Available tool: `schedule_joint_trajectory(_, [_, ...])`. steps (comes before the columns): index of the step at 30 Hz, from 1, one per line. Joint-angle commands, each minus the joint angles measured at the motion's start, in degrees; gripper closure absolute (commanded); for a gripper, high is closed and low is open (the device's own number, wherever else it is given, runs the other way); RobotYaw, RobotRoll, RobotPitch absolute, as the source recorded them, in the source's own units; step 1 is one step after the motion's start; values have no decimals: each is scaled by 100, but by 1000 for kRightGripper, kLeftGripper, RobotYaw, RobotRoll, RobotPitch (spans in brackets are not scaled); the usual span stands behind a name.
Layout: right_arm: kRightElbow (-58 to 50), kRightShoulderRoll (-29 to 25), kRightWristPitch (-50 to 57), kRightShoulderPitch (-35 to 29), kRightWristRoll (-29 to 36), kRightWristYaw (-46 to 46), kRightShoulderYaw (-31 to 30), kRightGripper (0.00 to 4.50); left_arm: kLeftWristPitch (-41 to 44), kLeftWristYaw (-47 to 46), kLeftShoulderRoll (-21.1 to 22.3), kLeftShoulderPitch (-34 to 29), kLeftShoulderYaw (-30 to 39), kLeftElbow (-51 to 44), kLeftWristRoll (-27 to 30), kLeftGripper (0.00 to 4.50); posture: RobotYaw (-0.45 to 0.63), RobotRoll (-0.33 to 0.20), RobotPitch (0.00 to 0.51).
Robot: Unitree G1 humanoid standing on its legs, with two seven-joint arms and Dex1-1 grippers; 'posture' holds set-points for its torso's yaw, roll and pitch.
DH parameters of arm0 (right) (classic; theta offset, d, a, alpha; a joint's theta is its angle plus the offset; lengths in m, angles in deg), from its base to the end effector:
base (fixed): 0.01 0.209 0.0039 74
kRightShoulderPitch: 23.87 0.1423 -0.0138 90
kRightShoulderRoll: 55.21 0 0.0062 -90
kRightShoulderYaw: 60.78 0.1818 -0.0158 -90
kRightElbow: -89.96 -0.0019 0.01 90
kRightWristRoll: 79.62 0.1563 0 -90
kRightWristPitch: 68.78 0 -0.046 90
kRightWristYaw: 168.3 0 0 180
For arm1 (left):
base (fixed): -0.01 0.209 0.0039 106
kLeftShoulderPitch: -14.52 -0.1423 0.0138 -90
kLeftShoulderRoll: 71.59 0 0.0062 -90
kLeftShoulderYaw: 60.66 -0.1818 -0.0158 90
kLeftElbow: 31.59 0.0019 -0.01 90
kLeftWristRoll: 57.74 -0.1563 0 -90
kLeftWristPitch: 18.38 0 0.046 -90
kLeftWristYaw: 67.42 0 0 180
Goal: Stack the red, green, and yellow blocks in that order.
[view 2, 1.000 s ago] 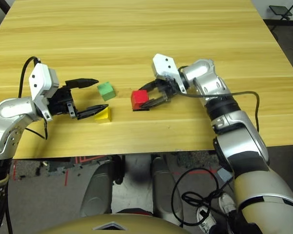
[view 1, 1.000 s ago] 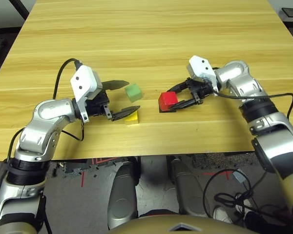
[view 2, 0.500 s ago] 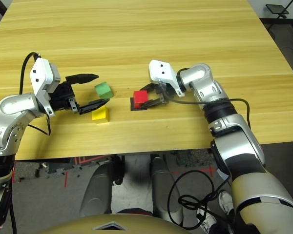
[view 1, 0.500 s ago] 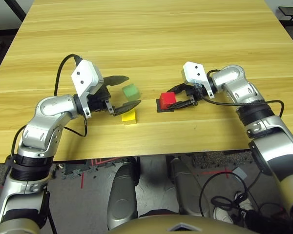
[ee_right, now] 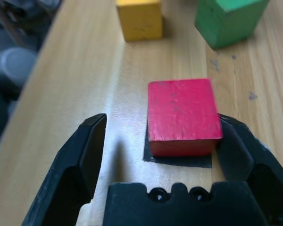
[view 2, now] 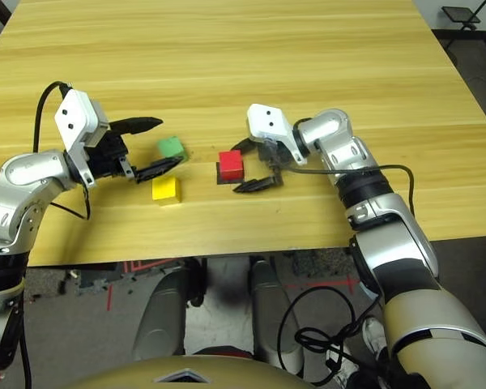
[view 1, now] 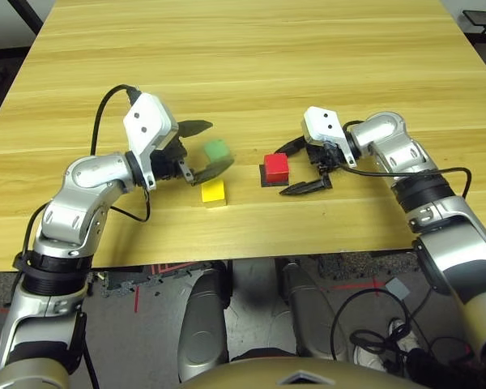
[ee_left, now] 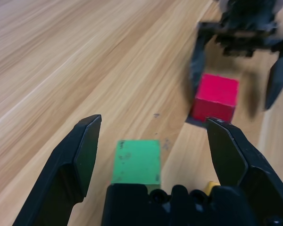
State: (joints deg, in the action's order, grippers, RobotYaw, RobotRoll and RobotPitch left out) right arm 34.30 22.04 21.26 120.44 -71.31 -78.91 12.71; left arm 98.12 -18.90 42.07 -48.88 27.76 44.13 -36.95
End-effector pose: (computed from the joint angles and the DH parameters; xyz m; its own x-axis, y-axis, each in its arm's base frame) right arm 0.3631 -0.1749 0.2090 -0.0491 0.8733 -0.4847 -0.9505 -0.1899 -0.2460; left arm 0.2687 0.2084 0.2163 0.5874 -0.7934 -0.1596 0.7777 0.4989 0.3824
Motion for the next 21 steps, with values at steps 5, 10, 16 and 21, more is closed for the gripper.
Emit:
schedule_joint_trajectory(5, [675,-397,-220,657,160,-58,548,42,557,257,236,511,-538,265,-306,0,281,-71,271])
schedule_joint_trajectory(10, [996,-475,-333,936,72,141,745,42,687,270,178,835,-733,532,-504,0,253,-65,269])
schedule_joint_trajectory(16, [774,-498,-148,832,128,205,822,42,654,310,172,876,-928,832,-772,0,228,-60,265])
schedule_joint_trajectory(21, [550,-489,18,700,169,278,875,42,764,271,133,867,-954,1005,-871,0,217,-56,268])
